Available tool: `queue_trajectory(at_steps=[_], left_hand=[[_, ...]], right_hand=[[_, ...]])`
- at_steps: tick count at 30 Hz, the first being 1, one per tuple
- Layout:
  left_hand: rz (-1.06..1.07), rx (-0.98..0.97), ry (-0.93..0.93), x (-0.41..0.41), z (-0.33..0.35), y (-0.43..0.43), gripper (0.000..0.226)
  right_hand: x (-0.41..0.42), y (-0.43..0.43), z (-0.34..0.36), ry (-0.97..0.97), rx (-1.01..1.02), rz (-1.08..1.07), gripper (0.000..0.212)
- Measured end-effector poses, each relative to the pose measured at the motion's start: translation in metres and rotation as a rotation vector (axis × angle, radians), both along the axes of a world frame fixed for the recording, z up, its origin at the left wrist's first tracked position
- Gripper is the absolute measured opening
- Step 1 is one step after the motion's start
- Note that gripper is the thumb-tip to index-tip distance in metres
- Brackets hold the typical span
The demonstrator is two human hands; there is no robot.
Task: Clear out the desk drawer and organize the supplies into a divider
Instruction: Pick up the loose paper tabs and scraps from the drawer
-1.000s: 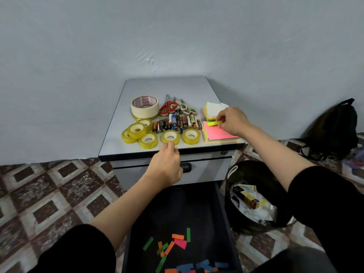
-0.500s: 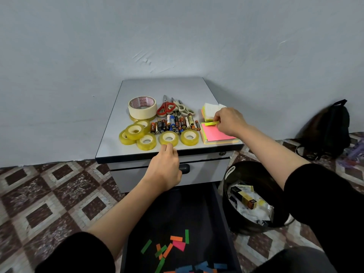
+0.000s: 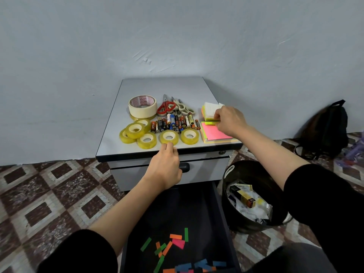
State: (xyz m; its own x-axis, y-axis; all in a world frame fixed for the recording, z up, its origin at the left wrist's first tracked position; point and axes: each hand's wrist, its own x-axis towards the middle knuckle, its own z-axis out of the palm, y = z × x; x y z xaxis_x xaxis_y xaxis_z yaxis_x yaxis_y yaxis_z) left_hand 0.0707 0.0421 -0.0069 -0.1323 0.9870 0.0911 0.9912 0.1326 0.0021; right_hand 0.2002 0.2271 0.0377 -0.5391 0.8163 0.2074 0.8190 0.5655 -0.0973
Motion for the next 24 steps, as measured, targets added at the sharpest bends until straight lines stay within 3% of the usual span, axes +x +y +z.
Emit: queue_trajectory(at_steps=[5,9,12,17,24], left_hand=[[0.001,0.042,-0.082,-0.005,-0.003,-0.001,0.048],[-0.015,0.238,-0.300,-0.020,-0.019,-0.016,0.053],[-0.030,0.334,-0.354,-0.026,-0.051,-0.044,0.042],[0.072,0.080,-0.439,-0.030,-0.117,-0.099,0.028],[0.225,-0.270,-0.518,-0.033,-0.169,-0.121,0.022]], right_hand=[[0.001,-0.032,0.002,0.204,-0.022,0.023,0.016],[0.004,-0.094,-0.023,0.337,-0.180,0.157,0.003],[0.011,-0.137,-0.062,0.336,-0.326,0.221,0.011],[0.013,-0.183,-0.131,0.253,-0.536,0.231,0.020],[0.003,-0.197,-0.187,0.191,-0.705,0.217,0.016]])
